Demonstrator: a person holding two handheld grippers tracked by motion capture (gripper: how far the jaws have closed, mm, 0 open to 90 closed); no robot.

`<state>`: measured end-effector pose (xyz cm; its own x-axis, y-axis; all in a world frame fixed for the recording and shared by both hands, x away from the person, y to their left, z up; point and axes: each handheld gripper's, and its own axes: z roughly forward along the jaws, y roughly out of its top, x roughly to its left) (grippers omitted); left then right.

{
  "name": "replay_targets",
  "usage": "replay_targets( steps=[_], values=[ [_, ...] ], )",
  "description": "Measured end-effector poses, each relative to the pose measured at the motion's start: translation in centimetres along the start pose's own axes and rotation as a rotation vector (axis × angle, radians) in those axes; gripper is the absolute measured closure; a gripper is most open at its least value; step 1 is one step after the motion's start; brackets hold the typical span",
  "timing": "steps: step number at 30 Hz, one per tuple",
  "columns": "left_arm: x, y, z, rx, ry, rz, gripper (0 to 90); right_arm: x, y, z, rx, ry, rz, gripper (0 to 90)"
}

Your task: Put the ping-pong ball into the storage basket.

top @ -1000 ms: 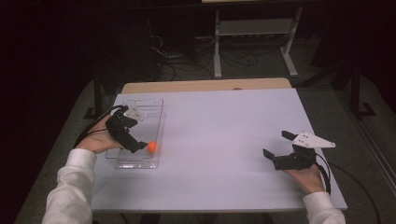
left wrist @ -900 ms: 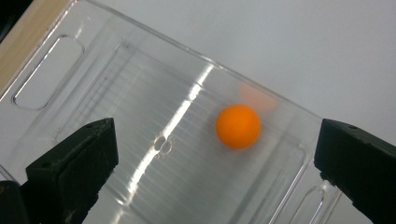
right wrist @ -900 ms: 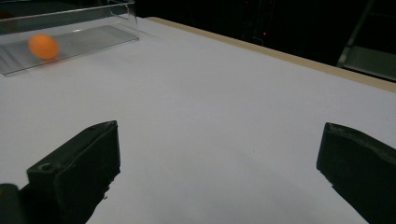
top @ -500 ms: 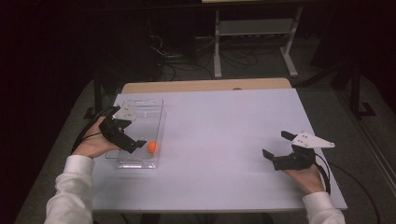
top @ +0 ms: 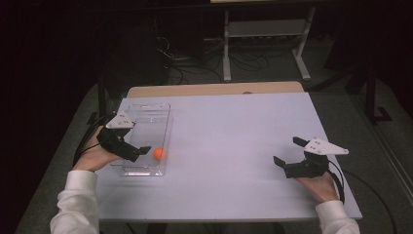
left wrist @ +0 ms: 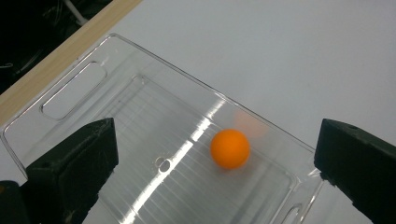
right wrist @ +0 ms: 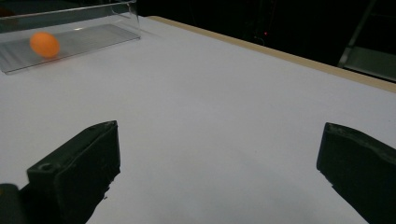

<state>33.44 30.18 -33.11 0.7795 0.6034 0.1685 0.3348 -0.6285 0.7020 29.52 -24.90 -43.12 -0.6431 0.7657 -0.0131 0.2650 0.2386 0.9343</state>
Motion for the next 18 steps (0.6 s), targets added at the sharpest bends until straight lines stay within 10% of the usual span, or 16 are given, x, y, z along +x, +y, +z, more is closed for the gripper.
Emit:
replay_targets(
  steps=[18],
  values=[
    [-0.7, -1.6, -1.4, -0.149, 0.020, -0.070, 0.0, 0.1, 0.0, 0.0, -0.007, -0.002, -0.002, 0.0]
  ],
)
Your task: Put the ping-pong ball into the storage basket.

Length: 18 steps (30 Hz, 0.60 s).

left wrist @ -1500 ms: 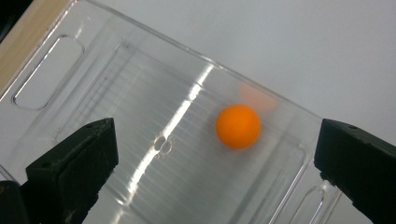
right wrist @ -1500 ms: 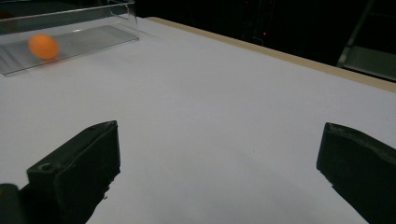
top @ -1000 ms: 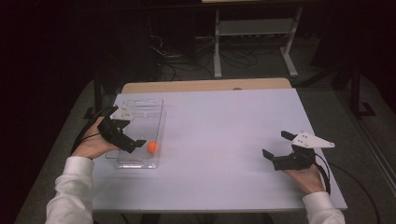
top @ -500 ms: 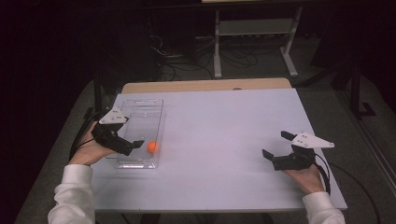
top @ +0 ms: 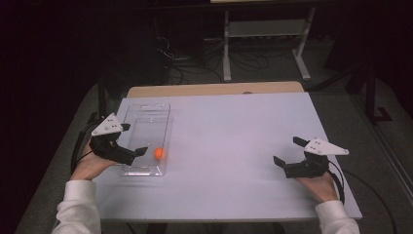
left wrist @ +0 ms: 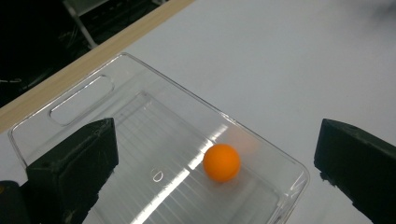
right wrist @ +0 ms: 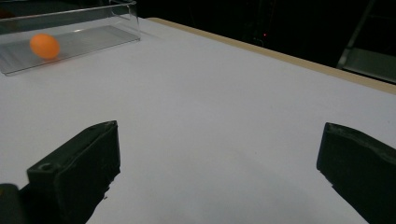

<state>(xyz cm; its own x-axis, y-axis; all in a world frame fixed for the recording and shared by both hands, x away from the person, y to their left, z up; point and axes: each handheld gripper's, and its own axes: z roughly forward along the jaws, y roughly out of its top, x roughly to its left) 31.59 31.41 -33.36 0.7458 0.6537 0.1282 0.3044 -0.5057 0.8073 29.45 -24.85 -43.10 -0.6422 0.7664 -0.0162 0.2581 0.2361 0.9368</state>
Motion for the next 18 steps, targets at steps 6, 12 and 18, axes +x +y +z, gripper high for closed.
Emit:
replay_targets(
  steps=[6, 12, 18],
  values=[
    [-0.4, -0.5, -0.1, -0.035, 0.015, -0.015, 0.0, 0.1, 0.0, -0.1, -0.007, -0.003, 0.003, 0.0],
    [-0.7, -1.5, 0.0, -0.066, 0.030, -0.042, 0.0, 0.0, 0.1, -0.3, -0.025, -0.005, 0.012, 0.0],
    [-0.9, -2.2, -0.2, -0.103, 0.041, -0.064, 0.0, 0.0, 0.0, -0.3, -0.027, -0.005, 0.016, 0.0]
  ],
)
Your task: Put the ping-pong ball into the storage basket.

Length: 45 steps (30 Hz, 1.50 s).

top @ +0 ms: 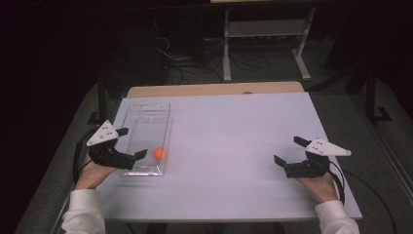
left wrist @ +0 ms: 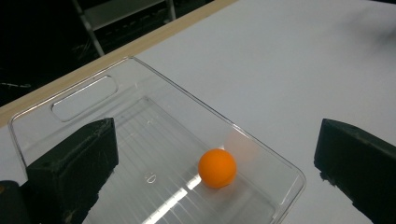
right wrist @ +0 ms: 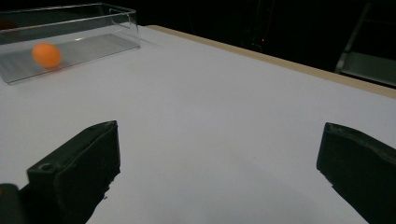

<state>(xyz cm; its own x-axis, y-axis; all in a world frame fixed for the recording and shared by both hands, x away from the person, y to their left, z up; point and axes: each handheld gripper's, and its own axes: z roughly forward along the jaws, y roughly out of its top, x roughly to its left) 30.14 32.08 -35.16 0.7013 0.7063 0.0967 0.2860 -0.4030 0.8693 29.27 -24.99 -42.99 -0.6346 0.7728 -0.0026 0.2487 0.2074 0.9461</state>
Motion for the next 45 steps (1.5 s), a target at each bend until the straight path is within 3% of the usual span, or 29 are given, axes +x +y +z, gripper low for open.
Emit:
replay_targets(
  steps=[8, 17, 26, 40, 45],
  values=[
    [-0.4, -1.3, -0.6, -0.067, 0.023, -0.033, 0.0, 0.0, 0.0, -0.1, -0.013, 0.002, 0.019, 0.0],
    [-0.6, -3.4, -1.3, -0.163, 0.052, -0.099, 0.0, 0.0, -0.1, -0.1, -0.020, 0.004, 0.029, 0.0],
    [-1.1, -4.6, -1.4, -0.259, 0.079, -0.121, 0.0, 0.0, -0.2, -0.1, -0.029, 0.005, 0.037, 0.0],
    [-1.4, -6.2, -0.9, -0.286, 0.128, -0.132, 0.0, 0.0, -0.3, -0.2, -0.052, 0.006, 0.056, 0.0],
    [-1.4, -6.1, -1.2, -0.318, 0.145, -0.132, 0.0, 0.0, -0.3, -0.1, -0.059, 0.013, 0.061, 0.0]
  ],
)
